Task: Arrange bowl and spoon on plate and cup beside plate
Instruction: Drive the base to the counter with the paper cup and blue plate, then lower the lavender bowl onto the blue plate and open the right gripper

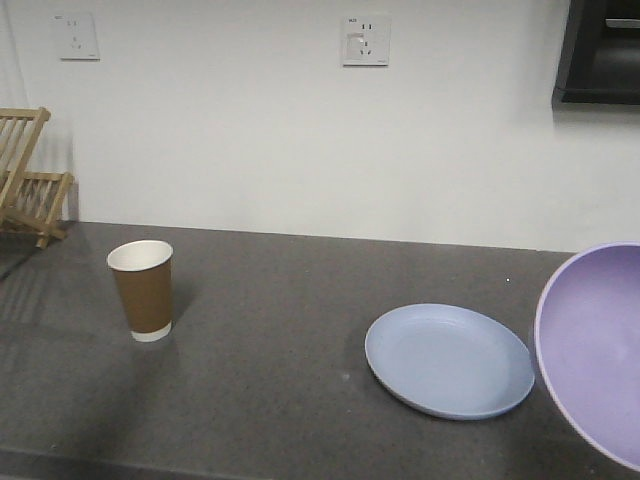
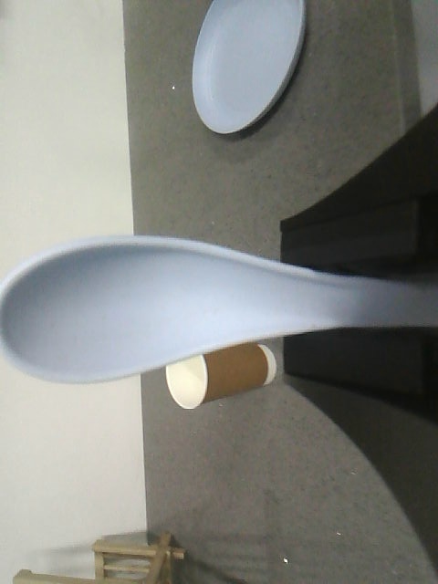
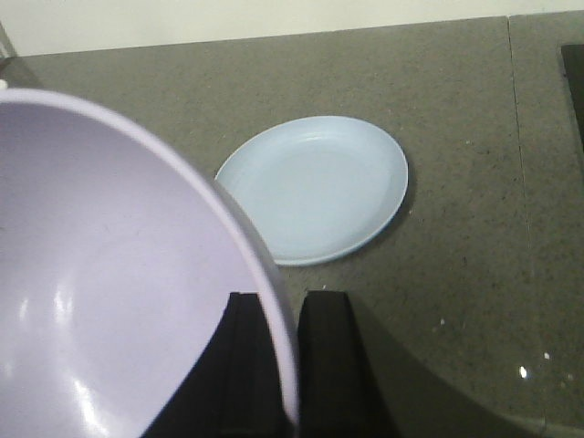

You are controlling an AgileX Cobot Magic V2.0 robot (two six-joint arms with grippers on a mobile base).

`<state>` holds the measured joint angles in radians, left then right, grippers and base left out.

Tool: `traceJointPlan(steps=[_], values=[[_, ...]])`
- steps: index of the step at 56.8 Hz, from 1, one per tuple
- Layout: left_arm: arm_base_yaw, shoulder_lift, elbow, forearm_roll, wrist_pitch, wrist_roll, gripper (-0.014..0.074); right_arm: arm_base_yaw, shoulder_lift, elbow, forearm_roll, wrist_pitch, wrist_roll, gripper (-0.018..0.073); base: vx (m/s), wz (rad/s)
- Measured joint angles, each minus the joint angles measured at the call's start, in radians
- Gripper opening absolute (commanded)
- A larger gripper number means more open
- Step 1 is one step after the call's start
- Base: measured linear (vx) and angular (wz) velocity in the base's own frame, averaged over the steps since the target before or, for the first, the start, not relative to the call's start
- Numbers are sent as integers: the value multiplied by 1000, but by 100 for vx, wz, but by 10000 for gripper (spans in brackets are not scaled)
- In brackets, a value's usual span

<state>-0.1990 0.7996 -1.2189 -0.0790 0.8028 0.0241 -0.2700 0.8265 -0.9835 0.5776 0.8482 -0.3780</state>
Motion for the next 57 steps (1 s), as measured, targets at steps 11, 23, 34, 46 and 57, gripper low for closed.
traceJointPlan(steps=[11,23,34,46,57], values=[[0,0,0,0,0,0,-3,0,0,0,0,0,0,-9,38,-14],[0,1,0,0,0,0,-3,0,0,0,0,0,0,-9,34,-15],[0,1,0,0,0,0,-3,0,0,0,0,0,0,-9,27,-12],[0,1,0,0,0,0,-3,0,0,0,0,0,0,-9,17,-7],[0,1,0,0,0,0,-3,0,0,0,0,0,0,-9,7,-3]])
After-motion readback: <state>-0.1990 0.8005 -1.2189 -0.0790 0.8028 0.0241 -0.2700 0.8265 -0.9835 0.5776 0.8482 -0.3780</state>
